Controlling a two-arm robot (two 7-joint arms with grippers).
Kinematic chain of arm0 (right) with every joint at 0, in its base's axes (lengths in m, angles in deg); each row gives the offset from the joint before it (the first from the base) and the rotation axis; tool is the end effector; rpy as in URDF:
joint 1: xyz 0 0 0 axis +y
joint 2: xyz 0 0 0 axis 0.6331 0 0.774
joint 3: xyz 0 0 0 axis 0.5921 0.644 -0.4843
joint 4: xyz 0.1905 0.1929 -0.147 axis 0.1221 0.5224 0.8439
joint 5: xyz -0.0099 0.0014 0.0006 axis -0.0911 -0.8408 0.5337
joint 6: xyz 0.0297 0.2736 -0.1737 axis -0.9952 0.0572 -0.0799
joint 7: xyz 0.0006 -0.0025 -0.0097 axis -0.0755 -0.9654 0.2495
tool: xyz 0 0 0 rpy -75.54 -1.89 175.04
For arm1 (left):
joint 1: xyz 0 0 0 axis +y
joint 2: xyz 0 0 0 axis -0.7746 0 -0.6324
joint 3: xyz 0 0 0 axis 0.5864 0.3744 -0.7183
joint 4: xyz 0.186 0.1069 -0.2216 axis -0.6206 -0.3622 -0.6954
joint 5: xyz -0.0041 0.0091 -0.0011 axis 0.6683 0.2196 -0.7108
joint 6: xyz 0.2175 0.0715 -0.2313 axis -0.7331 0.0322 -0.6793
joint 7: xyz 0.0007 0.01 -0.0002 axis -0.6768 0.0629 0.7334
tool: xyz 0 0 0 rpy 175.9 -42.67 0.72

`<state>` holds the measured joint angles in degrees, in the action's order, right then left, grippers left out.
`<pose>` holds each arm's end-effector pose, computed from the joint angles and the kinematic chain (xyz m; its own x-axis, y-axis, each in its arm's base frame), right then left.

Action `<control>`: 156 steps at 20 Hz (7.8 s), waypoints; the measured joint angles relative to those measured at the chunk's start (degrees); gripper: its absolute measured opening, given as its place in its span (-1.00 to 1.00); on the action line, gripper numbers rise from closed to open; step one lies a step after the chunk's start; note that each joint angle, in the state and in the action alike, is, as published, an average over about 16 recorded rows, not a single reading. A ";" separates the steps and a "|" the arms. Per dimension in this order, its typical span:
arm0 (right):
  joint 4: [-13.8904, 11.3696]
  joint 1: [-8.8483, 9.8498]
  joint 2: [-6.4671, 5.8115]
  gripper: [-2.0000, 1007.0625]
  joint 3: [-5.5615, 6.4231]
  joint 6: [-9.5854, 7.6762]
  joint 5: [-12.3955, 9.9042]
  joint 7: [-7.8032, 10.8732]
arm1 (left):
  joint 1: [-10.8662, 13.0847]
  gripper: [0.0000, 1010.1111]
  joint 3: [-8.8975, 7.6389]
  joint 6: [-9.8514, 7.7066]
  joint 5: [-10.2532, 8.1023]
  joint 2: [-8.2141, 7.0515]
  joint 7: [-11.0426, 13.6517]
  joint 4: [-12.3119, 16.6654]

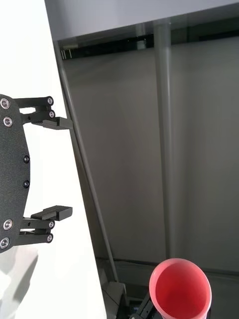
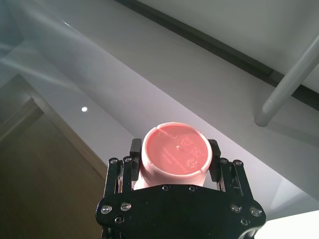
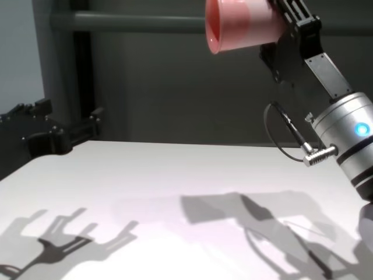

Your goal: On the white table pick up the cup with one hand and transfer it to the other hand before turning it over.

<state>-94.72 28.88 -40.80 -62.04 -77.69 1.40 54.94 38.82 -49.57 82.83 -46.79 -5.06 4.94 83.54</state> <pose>0.4476 0.0747 -0.3255 0.6849 0.0344 -0.7278 0.6449 0.4361 0.6276 0.3318 0.0430 -0.3079 0.4173 0.9068 0.0594 -0.9036 0.4210 -0.0788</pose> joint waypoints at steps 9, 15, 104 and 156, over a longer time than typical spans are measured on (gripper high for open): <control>0.00 0.00 0.00 0.50 0.00 0.00 0.00 0.00 | 4.84 0.98 -2.82 2.58 -0.68 3.32 -2.22 0.20; 0.00 0.00 0.00 0.50 0.00 0.00 0.00 0.00 | 5.91 0.98 -3.68 5.00 -1.86 4.65 -1.03 -0.59; 3.07 -7.07 -10.91 0.98 -17.26 14.59 54.04 -19.21 | 5.63 0.98 -3.59 5.86 -2.65 4.89 -0.29 -1.20; -15.89 16.44 -12.44 0.99 -2.00 22.91 71.98 -49.18 | 5.63 0.98 -3.59 5.86 -2.65 4.88 -0.29 -1.20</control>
<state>-110.61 45.32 -53.24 -64.04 -54.78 73.38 5.76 44.46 -53.16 88.69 -49.44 -0.18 4.65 82.34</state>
